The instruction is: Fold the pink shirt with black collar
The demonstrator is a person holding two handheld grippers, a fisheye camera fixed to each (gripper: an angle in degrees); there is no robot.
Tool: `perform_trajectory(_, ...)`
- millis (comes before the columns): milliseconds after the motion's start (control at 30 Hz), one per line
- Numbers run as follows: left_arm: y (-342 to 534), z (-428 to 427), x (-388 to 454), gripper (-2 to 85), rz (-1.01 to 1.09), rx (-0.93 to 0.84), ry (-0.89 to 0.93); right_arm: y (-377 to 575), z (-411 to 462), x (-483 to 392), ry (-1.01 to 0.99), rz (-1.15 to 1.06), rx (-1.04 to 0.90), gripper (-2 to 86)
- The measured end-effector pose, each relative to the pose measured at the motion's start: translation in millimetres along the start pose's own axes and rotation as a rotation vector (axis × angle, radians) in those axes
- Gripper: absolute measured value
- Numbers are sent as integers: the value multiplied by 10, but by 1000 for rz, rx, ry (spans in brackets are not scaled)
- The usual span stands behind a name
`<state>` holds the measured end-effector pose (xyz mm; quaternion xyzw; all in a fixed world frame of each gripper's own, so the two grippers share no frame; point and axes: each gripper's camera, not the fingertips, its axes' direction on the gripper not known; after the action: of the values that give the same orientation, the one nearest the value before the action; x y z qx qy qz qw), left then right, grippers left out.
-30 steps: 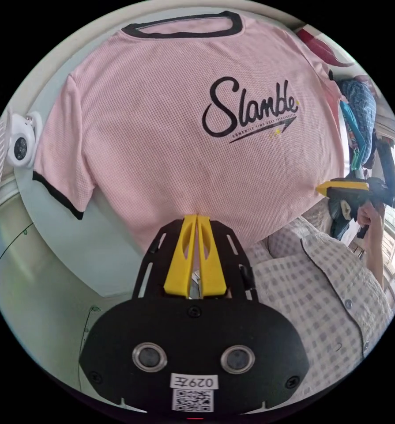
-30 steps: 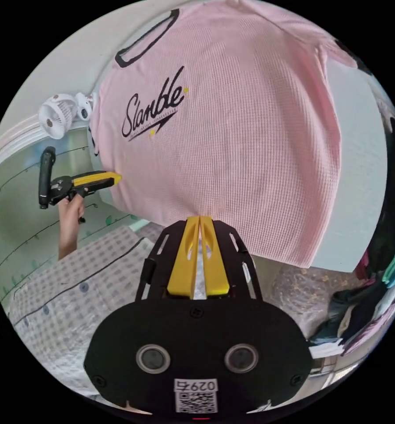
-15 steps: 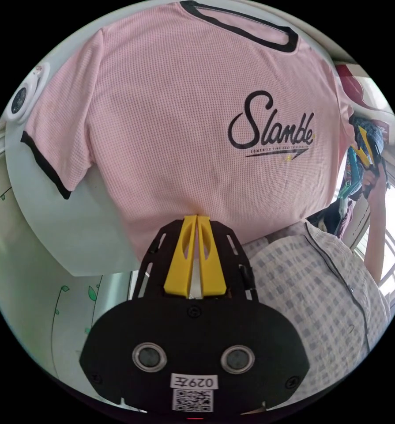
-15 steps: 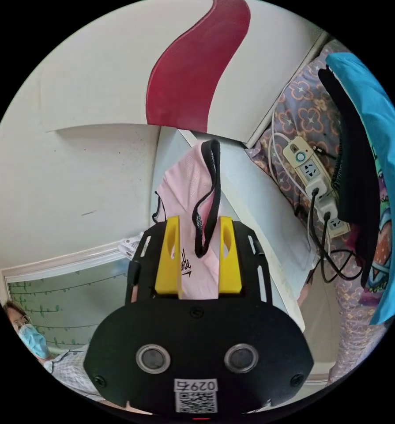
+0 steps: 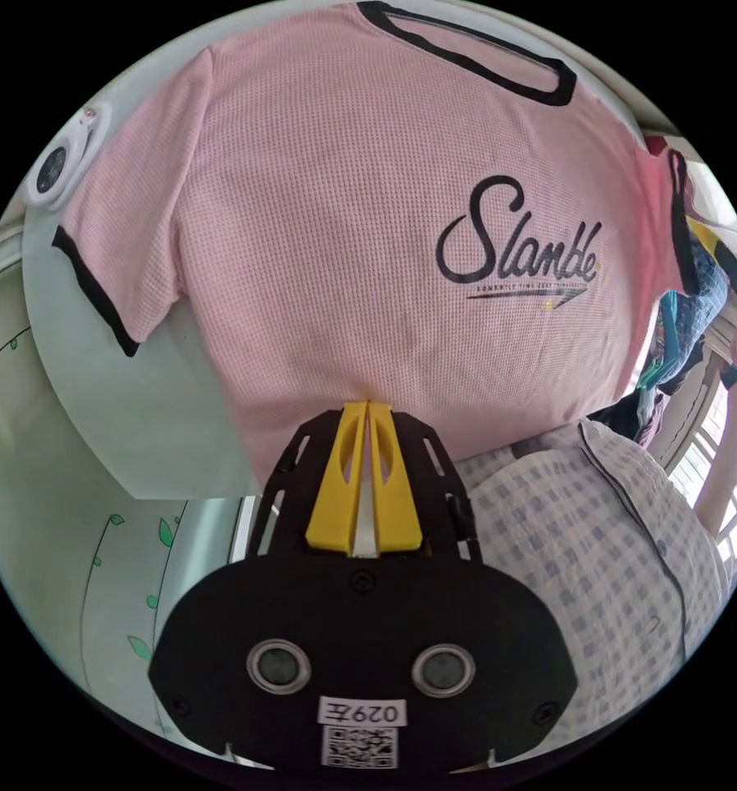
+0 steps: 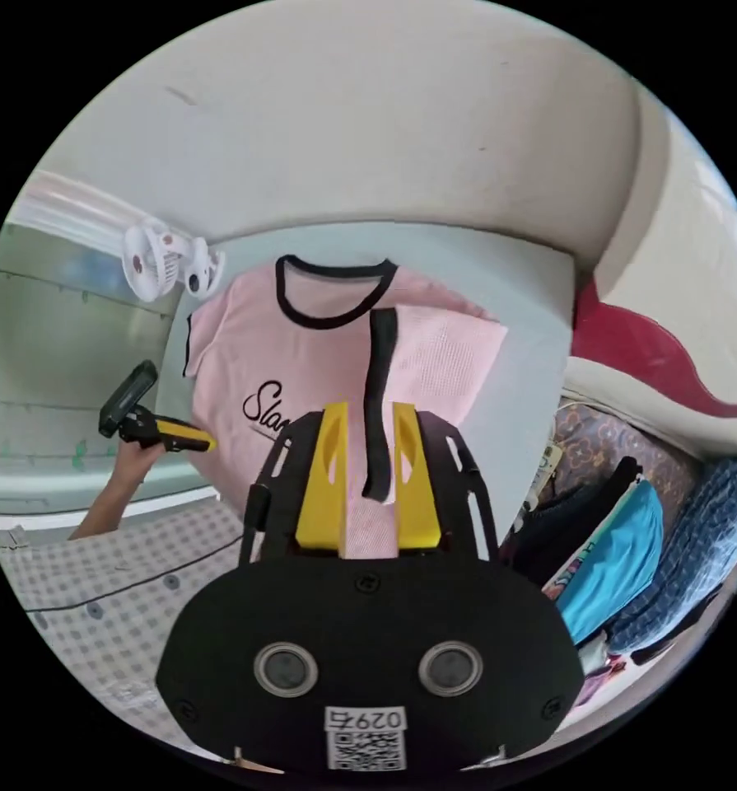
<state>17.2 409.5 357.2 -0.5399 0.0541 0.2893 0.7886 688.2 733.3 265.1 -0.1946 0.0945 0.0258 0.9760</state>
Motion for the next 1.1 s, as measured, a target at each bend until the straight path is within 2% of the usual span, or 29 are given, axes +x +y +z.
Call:
perform_trajectory(67, 51, -53, -61, -10, 0, 12, 10, 101, -115, 76, -100, 56, 74, 98)
perform_trajectory(133, 136, -121, -165, -10, -10, 35, 37, 310, -267, 287, -186, 127, 181, 45)
perform_trajectory(300, 314, -245, -441, -10, -27, 76, 129, 430, 18, 505, -260, 229, 100, 3)
perform_trajectory(367, 401, -283, -555, -9, -25, 120, 205, 387, 230, 410, -204, 240, 40, -1)
perform_trajectory(433, 575, -354, -786, -9, -65, 189, 294, 277, 633, 311, 12, 251, -125, -3)
perform_trajectory(467, 638, -400, -872, -8, -86, 222, 307, 258, 721, 300, 45, 248, -175, -3)
perform_trajectory(567, 1030, -712, -1490, -4, -286, 426, 347, 277, 575, 159, -2, 249, -57, -4)
perform_trajectory(633, 1278, -869, -1985, 12, -350, 610, 491, 353, 424, 10, 12, 232, 6, -4)
perform_trajectory(700, 1302, -846, -2292, 97, -385, 647, 619, 418, 398, -69, 9, 223, 11, -4)
perform_trajectory(767, 1242, -768, -2484, 118, -421, 614, 684, 501, 418, -133, 5, 226, 13, -4)
perform_trajectory(900, 1338, -720, -2635, 86, -494, 671, 725, 718, 487, -232, -29, 264, 30, -4)
perform_trajectory(1033, 1367, -648, -2744, 42, -546, 726, 872, 943, 546, -233, -127, 337, 89, -4)
perform_trajectory(1100, 1360, -731, -2727, 14, -539, 746, 878, 1015, 584, -219, -165, 359, 105, -4)
